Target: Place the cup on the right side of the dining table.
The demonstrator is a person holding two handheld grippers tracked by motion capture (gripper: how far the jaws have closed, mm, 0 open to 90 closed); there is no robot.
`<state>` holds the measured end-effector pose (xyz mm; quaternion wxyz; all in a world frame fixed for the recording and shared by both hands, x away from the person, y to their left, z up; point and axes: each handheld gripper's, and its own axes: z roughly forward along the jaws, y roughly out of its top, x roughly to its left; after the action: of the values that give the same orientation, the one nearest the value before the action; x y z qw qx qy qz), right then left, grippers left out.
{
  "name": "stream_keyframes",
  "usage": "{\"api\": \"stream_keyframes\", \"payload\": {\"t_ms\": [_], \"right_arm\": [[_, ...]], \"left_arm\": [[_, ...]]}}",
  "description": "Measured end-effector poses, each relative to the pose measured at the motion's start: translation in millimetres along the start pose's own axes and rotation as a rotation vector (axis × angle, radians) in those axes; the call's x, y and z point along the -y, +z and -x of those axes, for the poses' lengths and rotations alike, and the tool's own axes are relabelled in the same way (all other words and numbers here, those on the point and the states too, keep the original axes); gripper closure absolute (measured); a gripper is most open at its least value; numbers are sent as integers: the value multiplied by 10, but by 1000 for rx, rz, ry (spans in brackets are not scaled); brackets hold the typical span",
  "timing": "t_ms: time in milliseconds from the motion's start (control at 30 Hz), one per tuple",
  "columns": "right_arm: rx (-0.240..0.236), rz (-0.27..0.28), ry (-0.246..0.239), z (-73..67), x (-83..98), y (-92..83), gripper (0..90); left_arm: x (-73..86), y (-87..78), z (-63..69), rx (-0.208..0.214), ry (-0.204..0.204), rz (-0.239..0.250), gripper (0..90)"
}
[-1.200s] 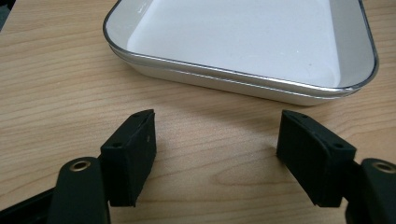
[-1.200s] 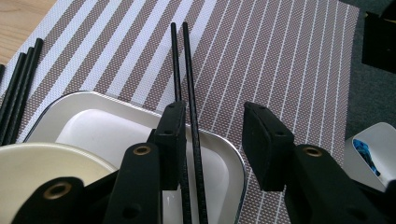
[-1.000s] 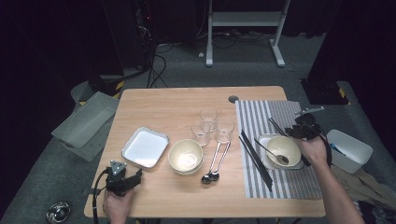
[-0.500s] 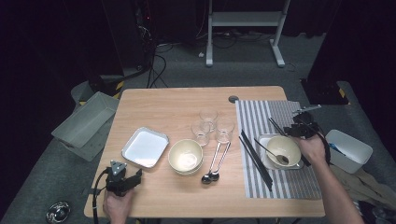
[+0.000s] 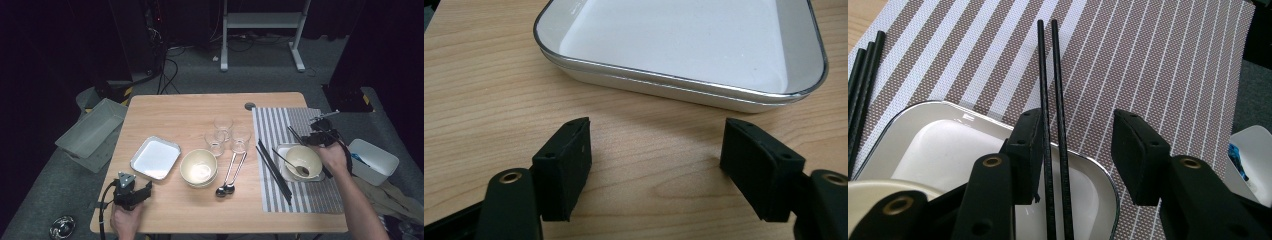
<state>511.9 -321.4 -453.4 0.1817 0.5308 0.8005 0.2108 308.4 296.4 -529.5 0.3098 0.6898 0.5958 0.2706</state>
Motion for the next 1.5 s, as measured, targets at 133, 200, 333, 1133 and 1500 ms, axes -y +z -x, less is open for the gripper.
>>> {"api": "stream_keyframes", "payload": {"t_ms": [133, 200, 333, 1133, 1500], "right_arm": [[-2, -15, -5, -3, -30, 30, 559], [-2, -25, -9, -9, -42, 50, 558], [7, -35, -13, -8, -79, 79, 558], [24, -117, 38, 105, -77, 197, 557], [12, -128, 35, 93, -82, 221, 556]], "left_arm": [[0, 0, 1, 0, 0, 0, 289], [0, -1, 1, 0, 0, 0, 289], [0, 0, 1, 0, 0, 0, 289], [0, 0, 1, 0, 0, 0, 289], [0, 0, 1, 0, 0, 0, 289]]}}
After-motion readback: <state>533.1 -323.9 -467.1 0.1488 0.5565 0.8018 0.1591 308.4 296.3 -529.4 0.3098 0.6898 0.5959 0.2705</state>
